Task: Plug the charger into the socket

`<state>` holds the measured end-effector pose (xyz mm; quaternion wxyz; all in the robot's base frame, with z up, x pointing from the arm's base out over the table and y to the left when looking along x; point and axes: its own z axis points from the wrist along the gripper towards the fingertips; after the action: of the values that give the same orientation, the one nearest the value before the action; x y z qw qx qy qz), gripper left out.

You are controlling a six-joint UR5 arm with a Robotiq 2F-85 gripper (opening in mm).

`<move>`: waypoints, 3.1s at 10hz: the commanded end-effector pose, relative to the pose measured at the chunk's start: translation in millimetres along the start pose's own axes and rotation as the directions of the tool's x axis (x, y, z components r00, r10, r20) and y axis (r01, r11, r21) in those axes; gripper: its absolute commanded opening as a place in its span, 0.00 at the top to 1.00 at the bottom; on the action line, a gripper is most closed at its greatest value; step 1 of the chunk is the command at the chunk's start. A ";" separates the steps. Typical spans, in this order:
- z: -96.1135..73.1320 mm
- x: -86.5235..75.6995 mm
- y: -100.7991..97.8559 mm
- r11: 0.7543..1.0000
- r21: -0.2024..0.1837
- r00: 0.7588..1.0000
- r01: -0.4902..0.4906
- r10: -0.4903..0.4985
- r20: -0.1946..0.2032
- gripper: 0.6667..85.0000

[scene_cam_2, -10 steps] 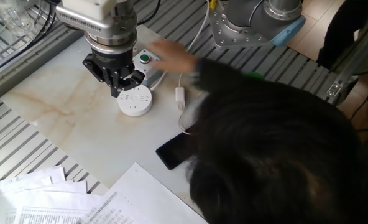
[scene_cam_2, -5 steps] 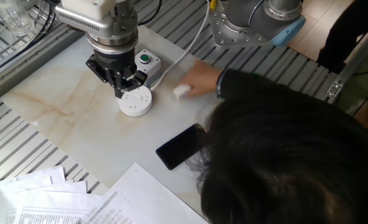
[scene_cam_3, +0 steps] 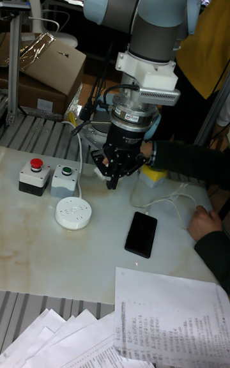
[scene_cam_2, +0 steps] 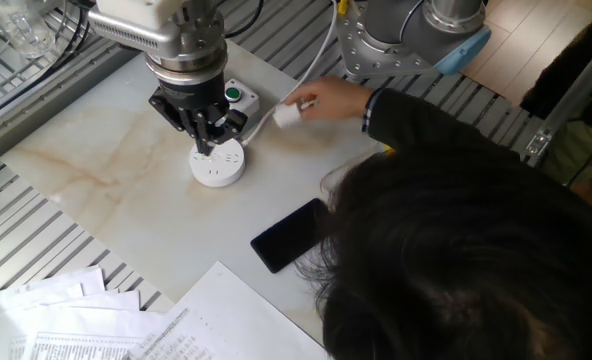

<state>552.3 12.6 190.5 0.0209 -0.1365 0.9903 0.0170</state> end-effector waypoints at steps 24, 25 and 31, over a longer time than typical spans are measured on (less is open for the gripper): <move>-55.0 -1.0 -28.4 0.687 0.104 0.695 0.719 -0.714 -0.086 1.00; -55.9 -2.8 -34.1 0.697 0.126 0.708 0.706 -0.700 -0.095 1.00; -54.9 -17.0 -21.4 0.888 0.130 0.894 0.442 -0.448 0.020 1.00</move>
<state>565.9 -15.1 244.2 0.0348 -0.4085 0.9101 -0.0611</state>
